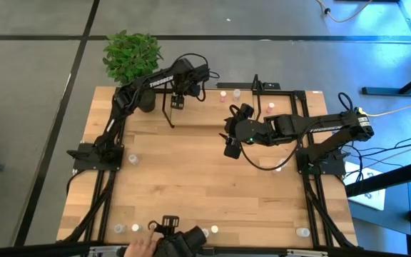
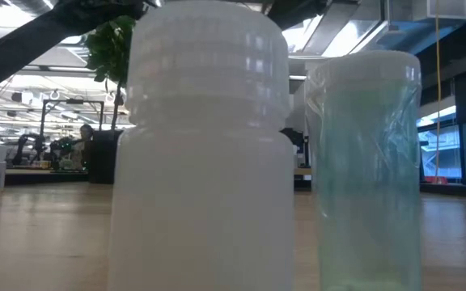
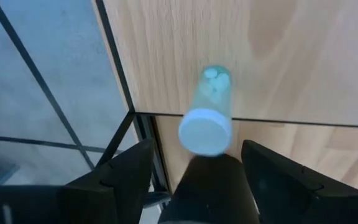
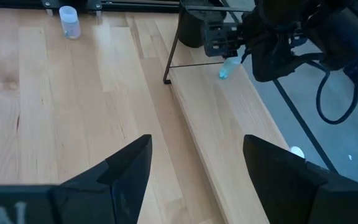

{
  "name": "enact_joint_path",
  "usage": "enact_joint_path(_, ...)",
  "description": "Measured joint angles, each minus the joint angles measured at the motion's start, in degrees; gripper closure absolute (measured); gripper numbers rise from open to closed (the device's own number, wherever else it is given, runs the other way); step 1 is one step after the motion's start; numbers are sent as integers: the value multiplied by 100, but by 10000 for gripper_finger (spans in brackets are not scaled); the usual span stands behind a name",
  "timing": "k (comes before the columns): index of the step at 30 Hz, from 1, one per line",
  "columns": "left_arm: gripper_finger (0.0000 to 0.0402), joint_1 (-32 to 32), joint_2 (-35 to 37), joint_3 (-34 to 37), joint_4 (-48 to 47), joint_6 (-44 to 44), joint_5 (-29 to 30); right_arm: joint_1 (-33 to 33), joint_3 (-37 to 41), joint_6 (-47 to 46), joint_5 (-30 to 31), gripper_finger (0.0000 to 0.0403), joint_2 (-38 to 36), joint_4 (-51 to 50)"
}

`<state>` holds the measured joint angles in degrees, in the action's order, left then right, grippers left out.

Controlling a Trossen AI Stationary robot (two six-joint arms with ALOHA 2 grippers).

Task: Pick and place medicine bottles onto shelf by color
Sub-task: Put the bottom left white medicine bottle on the shelf

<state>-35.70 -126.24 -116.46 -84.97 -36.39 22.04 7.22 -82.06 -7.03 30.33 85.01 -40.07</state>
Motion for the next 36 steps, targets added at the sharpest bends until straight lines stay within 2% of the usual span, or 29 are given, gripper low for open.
enact_joint_path(12,165,67,37,-547,-502,631,37,2,0,0,0,148,0,-1)
enact_joint_path(19,165,281,503,-612,-507,1130,40,2,2,2,0,148,0,0)
enact_joint_path(22,165,436,804,-610,-505,1536,-194,2,2,0,0,148,0,2)
enact_joint_path(24,165,567,1034,-559,-502,1664,-569,2,2,1,0,148,0,0)
enact_joint_path(28,165,866,1571,-240,-499,1941,-1158,2,2,1,0,148,0,0)
enact_joint_path(32,165,1218,2387,427,-501,2307,-1227,2,2,2,0,148,0,2)
enact_joint_path(36,165,1771,3309,1399,-314,2851,-1272,2,2,0,0,148,0,2)
